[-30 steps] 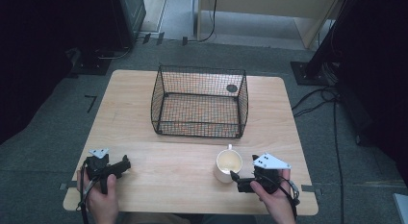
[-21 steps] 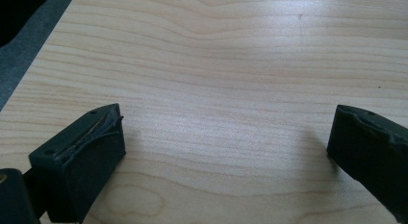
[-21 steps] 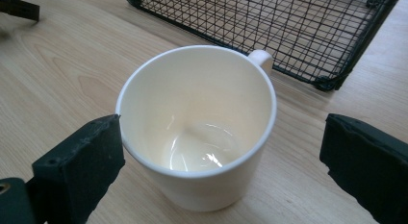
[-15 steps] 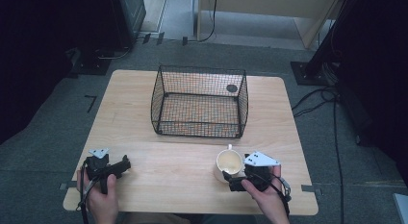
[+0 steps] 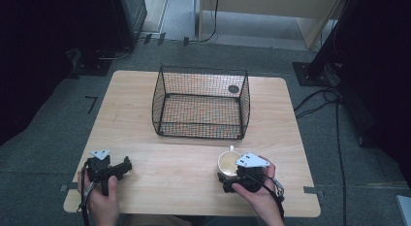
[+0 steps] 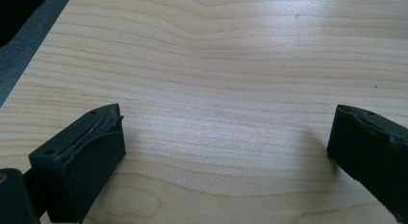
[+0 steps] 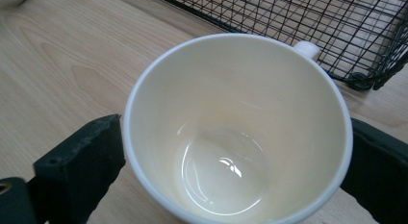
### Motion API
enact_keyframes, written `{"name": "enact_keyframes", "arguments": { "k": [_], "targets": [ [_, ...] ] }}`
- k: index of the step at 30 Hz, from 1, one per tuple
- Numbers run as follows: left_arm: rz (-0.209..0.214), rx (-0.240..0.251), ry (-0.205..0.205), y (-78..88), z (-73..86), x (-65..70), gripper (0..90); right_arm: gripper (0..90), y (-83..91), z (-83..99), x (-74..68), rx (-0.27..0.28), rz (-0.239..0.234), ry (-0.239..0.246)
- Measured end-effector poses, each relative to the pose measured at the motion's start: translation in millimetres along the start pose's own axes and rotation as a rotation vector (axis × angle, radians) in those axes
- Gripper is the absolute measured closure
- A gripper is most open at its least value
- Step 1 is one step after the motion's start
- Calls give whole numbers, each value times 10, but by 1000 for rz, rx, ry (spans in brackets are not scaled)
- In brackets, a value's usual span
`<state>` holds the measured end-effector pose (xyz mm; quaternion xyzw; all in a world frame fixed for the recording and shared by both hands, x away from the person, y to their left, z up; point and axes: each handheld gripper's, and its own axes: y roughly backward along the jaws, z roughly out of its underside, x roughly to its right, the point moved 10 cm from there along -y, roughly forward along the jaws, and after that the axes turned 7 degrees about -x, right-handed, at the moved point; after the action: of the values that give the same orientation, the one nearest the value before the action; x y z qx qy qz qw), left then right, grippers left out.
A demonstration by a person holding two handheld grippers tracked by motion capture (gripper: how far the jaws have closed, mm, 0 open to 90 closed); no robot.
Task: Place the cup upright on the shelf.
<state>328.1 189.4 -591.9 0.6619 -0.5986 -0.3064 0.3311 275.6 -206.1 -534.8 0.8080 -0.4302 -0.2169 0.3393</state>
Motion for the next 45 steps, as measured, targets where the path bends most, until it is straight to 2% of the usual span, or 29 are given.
{"name": "enact_keyframes", "arguments": {
  "k": [2,6,19,24,45],
  "targets": [
    [0,0,0,0,0,0,0,66,-20,2,18,-1,24,-8],
    [1,0,-1,0,0,1,0,78,-68,16,21,-20,36,-13],
    [3,-1,-5,-1,-2,10,0,88,-86,8,22,-17,49,-1],
    [4,0,-5,-1,-2,11,0,89,-53,-23,-28,-19,40,26],
    [5,0,-5,-2,-3,12,0,89,125,-363,-56,18,-3,47]
  ]
}}
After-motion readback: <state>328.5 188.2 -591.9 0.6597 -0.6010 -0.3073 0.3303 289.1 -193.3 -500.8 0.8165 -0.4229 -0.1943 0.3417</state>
